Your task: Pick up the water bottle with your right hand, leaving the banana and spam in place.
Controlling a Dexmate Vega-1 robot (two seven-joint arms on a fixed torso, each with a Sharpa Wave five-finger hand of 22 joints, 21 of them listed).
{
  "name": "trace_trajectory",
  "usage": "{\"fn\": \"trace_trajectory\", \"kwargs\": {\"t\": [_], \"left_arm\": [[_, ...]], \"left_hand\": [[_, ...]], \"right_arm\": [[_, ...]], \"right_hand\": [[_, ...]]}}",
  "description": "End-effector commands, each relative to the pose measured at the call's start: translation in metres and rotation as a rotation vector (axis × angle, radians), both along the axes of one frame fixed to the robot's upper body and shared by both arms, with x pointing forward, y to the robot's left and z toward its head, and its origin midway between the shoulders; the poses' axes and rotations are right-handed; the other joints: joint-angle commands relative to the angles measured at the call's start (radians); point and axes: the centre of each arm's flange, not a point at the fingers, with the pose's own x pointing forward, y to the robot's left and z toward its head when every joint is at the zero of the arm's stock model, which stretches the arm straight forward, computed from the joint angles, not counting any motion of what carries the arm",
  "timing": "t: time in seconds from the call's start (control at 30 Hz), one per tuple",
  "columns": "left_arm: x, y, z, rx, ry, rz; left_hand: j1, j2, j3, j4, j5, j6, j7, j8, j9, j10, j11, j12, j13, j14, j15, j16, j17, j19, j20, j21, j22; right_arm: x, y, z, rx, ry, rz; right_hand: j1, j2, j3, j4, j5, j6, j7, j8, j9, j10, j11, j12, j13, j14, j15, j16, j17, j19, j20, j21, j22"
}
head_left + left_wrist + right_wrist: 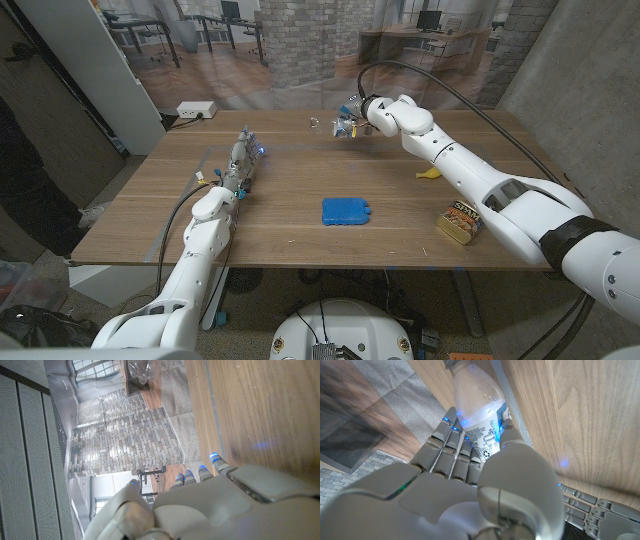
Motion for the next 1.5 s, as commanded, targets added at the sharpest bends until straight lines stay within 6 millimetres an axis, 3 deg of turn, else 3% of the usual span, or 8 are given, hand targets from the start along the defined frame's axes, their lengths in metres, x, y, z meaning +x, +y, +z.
{"fn": "trace_trajectory", "kwargs": {"t": [0.03, 1.5], "left_arm": [[-0.006, 0.001, -0.001, 0.001, -0.006, 0.0], [-0.015, 0.007, 0.006, 0.011, -0.034, -0.002]], "left_hand": [[0.013, 0.021, -0.001, -0.003, -0.002, -0.105, -0.006, 0.005, 0.004, -0.093, 0.006, 0.003, 0.004, -0.129, 0.006, 0.005, 0.004, -0.064, 0.008, -0.002, 0.006], [0.016, 0.022, -0.003, -0.004, -0.002, -0.1, -0.008, 0.005, 0.004, -0.093, 0.003, 0.003, 0.003, -0.129, 0.005, 0.004, 0.004, -0.06, 0.007, -0.009, 0.006]], "right_arm": [[-0.013, -0.002, 0.006, 0.036, -0.042, 0.022], [-0.037, -0.013, 0.029, 0.17, -0.147, 0.048]], "right_hand": [[0.043, 0.045, 0.025, 0.018, -0.003, 0.107, -0.093, 0.004, 0.002, 0.01, -0.004, -0.002, 0.002, 0.009, -0.136, -0.001, 0.003, -0.001, -0.004, 0.005, 0.003], [0.047, 0.043, 0.031, 0.022, -0.014, 0.129, -0.091, 0.008, 0.001, 0.026, -0.009, -0.005, 0.011, 0.022, -0.143, -0.005, 0.013, -0.004, -0.011, 0.011, 0.003]]}}
